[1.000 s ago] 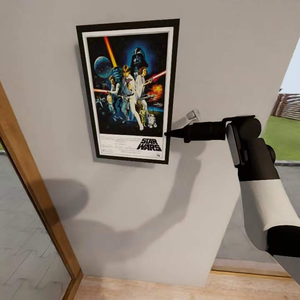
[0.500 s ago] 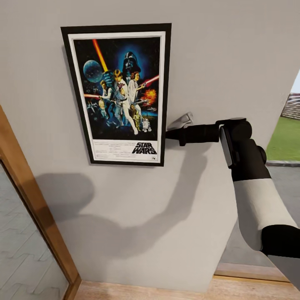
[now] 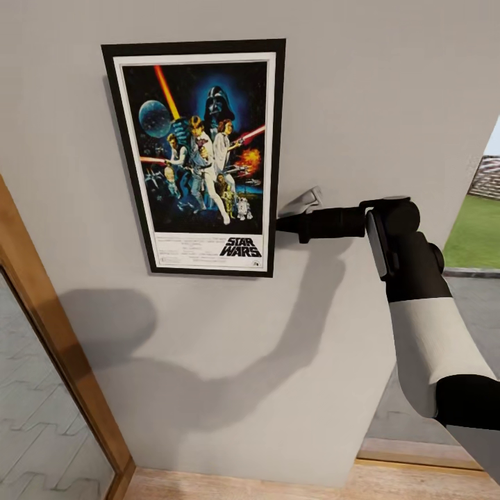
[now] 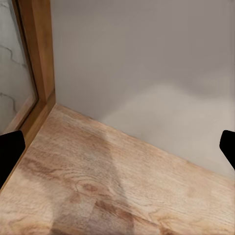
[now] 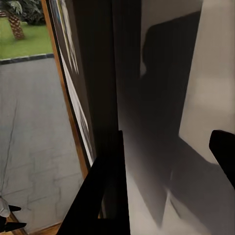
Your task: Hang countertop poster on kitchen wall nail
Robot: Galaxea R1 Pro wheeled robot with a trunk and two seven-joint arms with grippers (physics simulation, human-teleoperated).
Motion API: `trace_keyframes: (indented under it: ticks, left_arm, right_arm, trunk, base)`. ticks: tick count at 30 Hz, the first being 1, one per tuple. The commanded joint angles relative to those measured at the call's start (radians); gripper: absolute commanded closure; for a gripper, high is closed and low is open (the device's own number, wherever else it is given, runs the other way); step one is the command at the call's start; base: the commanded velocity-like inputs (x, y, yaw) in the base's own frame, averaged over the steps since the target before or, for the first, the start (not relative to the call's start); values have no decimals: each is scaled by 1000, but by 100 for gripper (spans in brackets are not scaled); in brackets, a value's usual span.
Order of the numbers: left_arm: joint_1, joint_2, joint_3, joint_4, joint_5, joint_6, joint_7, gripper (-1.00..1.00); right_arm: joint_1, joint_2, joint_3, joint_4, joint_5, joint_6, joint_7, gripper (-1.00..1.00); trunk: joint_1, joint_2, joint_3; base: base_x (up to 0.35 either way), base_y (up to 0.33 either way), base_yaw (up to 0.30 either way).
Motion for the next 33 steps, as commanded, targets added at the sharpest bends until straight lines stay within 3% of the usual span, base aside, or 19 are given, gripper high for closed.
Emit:
trace_keyframes:
  ticks: [1, 6, 7, 23, 33]
  left_arm:
    - [0, 0, -8, 0, 11, -2, -4, -100]
    - [0, 0, -8, 1, 11, -2, -4, -100]
    - [0, 0, -8, 1, 11, -2, -4, -100]
    - [0, 0, -8, 1, 11, -2, -4, -100]
    - [0, 0, -9, 1, 11, -2, -4, -100]
  right_arm:
    - [-1, -42, 10, -63, -64, 102, -68, 100]
    - [-1, -42, 10, -63, -64, 102, -68, 100]
    - [-1, -42, 10, -63, -63, 102, -68, -100]
    - [-1, -42, 9, -63, -62, 102, -68, -100]
    - [-1, -44, 8, -63, -63, 102, -68, -100]
  trunk:
    - [0, -5, -2]
    - [0, -5, -2]
    - [0, -5, -2]
    - [0, -5, -2]
    - [0, -5, -2]
  base:
    - [0, 0, 0]
    - [0, 0, 0]
    - [0, 0, 0]
    - [-5, 0, 0]
    - [-283, 0, 0]
